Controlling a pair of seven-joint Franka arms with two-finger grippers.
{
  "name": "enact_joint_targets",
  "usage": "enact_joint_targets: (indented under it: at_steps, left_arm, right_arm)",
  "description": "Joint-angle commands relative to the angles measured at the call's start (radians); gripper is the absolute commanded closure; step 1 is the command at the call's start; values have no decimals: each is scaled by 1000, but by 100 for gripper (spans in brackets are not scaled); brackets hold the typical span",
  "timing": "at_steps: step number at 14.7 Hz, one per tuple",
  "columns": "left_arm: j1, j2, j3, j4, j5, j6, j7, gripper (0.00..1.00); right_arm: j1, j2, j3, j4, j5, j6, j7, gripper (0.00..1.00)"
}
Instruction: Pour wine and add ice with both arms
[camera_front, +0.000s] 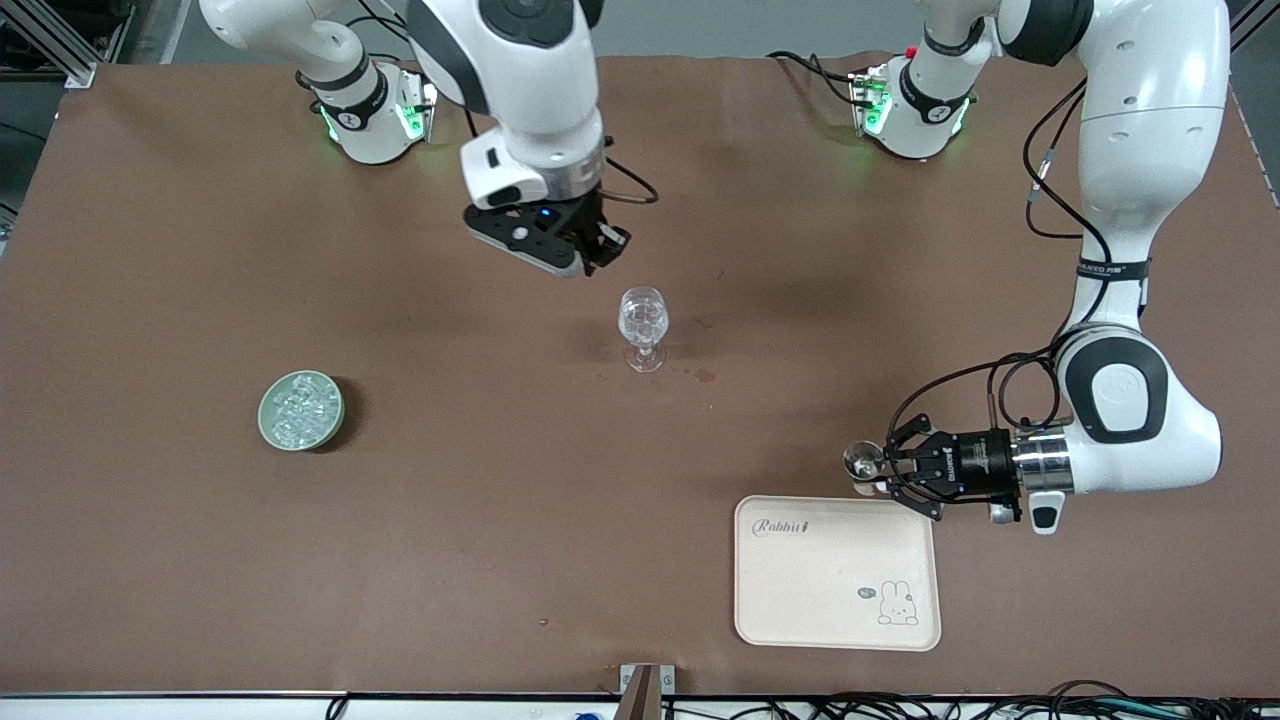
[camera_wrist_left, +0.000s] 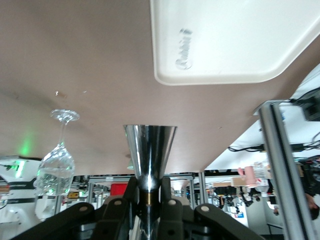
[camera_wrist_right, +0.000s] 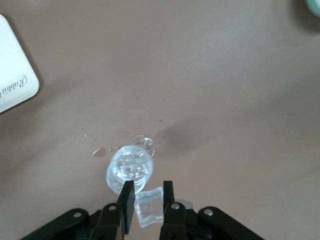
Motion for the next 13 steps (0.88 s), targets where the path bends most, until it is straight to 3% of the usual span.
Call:
enact_joint_targets:
  at_steps: [1,5,9,13]
  left_arm:
    - [-18,40,24,38,-35,36,7,99]
    - [-5,158,26,100,-195,41,121,99]
    - [-11,233,50,135,-379,61,98,99]
    - [-18,275,66,138,-400,75,99,99]
  right_arm:
    - [29,86,-12,72,-3,41,53,99]
    - [56,162,-12,83,-7,89,59,99]
    - [82,191,-12,79,-9,89,62,99]
    - [82,203,-13,76,-16,92,59,99]
